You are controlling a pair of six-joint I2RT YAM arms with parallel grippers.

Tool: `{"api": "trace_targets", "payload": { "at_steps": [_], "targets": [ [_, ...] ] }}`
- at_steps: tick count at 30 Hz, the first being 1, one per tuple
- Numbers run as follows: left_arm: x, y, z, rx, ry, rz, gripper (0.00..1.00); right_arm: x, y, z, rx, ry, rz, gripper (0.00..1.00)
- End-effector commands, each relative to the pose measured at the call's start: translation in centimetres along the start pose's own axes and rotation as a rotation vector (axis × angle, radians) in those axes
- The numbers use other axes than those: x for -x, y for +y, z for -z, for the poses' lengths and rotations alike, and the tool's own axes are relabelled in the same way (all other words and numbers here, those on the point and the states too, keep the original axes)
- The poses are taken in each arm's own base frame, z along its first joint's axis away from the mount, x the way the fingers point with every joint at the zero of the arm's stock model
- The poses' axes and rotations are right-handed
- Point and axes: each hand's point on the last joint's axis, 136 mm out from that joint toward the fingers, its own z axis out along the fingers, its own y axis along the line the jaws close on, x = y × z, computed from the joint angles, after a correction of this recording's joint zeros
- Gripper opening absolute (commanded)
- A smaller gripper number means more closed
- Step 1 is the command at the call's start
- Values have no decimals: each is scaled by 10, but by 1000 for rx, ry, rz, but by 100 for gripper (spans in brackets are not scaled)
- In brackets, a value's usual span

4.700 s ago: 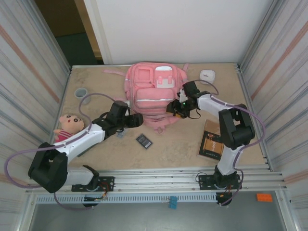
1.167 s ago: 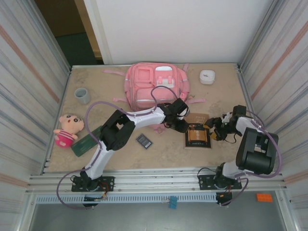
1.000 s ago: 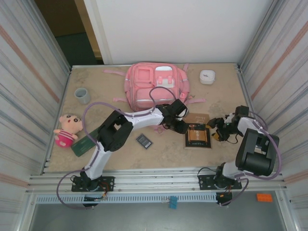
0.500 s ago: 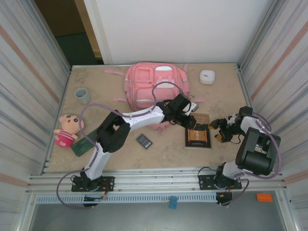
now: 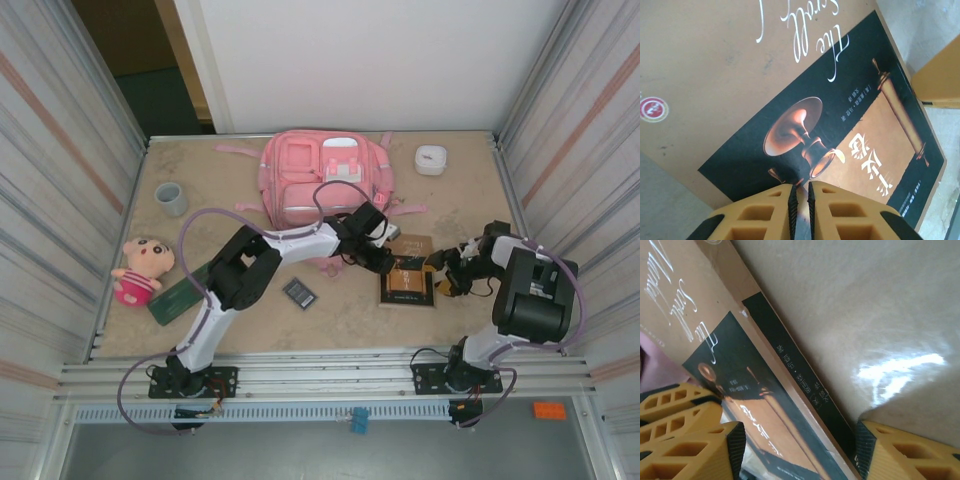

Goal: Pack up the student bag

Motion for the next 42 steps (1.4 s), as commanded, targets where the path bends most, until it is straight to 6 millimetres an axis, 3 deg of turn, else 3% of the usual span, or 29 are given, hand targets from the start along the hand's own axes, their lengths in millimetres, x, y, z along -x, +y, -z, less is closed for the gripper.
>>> {"api": "trace_targets", "payload": {
  "at_steps": [1, 5, 8, 12, 17, 18, 20, 23, 27, 29, 33, 37, 42],
  "targets": [
    [-54, 41, -18, 106, 157, 64, 18, -20, 45, -1, 257, 107, 41, 57],
    [-53, 41, -18, 106, 155, 69, 18, -30, 89, 22, 403, 86, 152, 54],
    [-53, 41, -18, 106, 155, 69, 18, -38, 103, 24, 436, 89, 189, 54],
    [-53, 41, -17, 110, 152, 73, 18, -34, 90, 10, 345, 78, 159, 52],
    [-53, 42, -13, 120, 137, 74, 18, -24, 54, -3, 154, 23, 85, 44],
    [-52, 41, -11, 121, 131, 76, 18, -24, 49, -2, 128, 12, 81, 40],
    [-49, 39, -8, 121, 113, 74, 19, -22, 44, 1, 79, -15, 92, 22],
    [-36, 32, 3, 115, 58, 65, 26, -20, 45, 11, 48, -58, 139, 0],
    [2, 5, 39, 93, -70, 10, 41, -22, 67, 37, 71, -140, 244, 0],
    [23, -14, 70, 80, -157, -46, 48, -24, 83, 57, 83, -198, 326, 0],
    [47, -42, 137, 108, -320, -194, 75, -38, 128, 97, 124, -302, 547, 0],
    [46, -65, 198, 135, -444, -390, 86, -63, 170, 121, 115, -360, 807, 0],
    [11, -85, 253, 90, -495, -684, 92, -97, 210, 128, 139, -408, 1188, 0]
  ]
}}
